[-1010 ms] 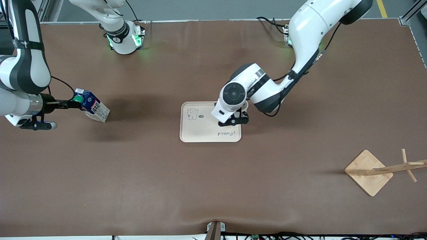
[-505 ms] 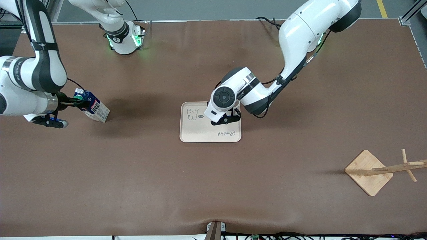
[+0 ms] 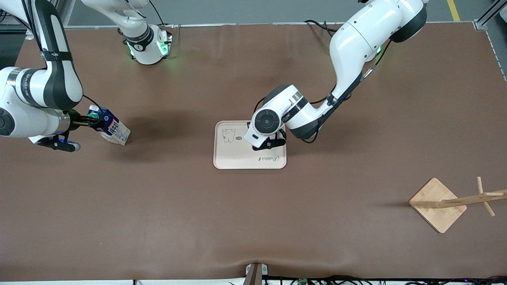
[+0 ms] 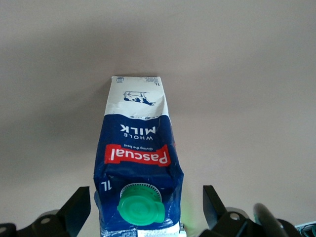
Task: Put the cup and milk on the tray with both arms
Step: 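Carry the mug over the tray while the right gripper grasps the milk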
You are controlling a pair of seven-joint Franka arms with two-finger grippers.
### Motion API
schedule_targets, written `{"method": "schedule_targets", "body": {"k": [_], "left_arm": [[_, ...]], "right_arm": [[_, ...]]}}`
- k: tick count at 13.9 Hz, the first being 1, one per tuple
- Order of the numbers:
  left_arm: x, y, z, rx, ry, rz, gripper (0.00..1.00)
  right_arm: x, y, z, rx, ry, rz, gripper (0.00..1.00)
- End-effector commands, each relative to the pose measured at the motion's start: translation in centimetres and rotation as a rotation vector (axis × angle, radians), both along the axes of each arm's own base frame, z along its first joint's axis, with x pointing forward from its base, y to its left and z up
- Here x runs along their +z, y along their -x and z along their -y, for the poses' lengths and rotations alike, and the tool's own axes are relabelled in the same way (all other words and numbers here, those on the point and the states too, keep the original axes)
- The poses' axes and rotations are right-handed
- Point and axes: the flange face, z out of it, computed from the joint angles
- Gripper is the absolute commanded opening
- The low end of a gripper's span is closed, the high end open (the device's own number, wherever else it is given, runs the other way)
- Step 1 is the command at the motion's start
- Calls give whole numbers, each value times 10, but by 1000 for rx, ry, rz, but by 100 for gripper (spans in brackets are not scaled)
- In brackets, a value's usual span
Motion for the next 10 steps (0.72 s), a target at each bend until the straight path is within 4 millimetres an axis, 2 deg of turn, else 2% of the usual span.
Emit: {"method": "schedule_targets", "body": {"k": [1,2,4,5,6,7,8,9,10], "left_arm": [[-6,-3,3,4,1,-26,3],[-6,-3,2,5,1,-26,11],[-5,-5,1,5,4,-22,37],[-5,-6,1,1,6,-17,62],[-3,-6,2,-18,12,-8,76],[-1,-7,3,-38,24,-3,96],[4,-9,3,-57,35,8,100],[9,-11,3,-64,41,16,100],[16,-12,4,-63,43,23,100]], "right_arm": [[0,9,1,-10,21,2,100],[-6,13,1,-17,16,-7,100],[-19,21,-5,-31,22,-5,100],[-22,23,-5,-40,24,-9,100],[-25,24,-6,-44,21,-14,100],[-26,24,-7,-51,13,-14,100],[-28,26,-7,-55,7,-20,100],[-29,26,-7,-55,7,-23,86],[-27,26,-10,-58,0,-21,55]]}}
